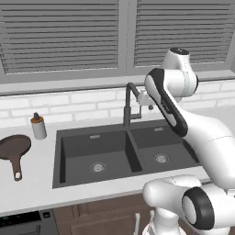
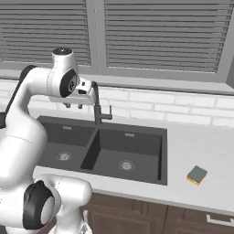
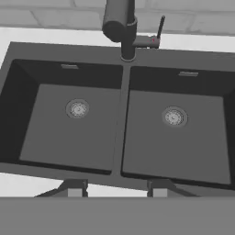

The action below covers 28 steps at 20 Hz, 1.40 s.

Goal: Pick the pan and sponge and place them into the sink. Then turn on the water.

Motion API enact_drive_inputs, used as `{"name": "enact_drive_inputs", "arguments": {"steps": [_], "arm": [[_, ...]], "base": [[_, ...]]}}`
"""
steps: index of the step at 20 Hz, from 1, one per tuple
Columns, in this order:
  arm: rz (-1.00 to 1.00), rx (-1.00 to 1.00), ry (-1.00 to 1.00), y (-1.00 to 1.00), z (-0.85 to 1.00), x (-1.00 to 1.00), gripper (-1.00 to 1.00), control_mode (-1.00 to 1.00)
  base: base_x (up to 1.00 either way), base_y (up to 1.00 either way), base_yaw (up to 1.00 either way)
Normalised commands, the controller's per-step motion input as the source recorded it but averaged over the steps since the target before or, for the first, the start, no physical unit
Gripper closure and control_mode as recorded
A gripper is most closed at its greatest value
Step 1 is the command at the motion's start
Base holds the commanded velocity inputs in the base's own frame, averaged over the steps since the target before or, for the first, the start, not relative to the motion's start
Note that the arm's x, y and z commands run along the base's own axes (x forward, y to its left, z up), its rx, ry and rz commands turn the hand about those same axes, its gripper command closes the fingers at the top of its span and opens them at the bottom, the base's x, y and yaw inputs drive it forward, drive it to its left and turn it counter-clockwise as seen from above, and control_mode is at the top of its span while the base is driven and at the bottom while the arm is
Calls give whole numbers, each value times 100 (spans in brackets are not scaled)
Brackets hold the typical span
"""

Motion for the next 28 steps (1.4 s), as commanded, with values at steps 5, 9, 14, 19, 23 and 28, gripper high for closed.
{"name": "enact_drive_inputs", "arguments": {"steps": [5,9,14,19,23,28], "arm": [[3,-2,0,20,0,-20,-100,-100],[1,-2,-1,62,-2,-26,-100,-100],[0,0,0,78,0,-12,-100,-100],[1,0,8,72,-6,-5,-100,-100],[0,0,9,92,-12,0,-100,-100],[0,0,15,96,-24,0,-100,-100]], "base": [[0,0,0],[0,0,0],[0,0,0],[0,0,0],[0,0,0],[0,0,0]]}}
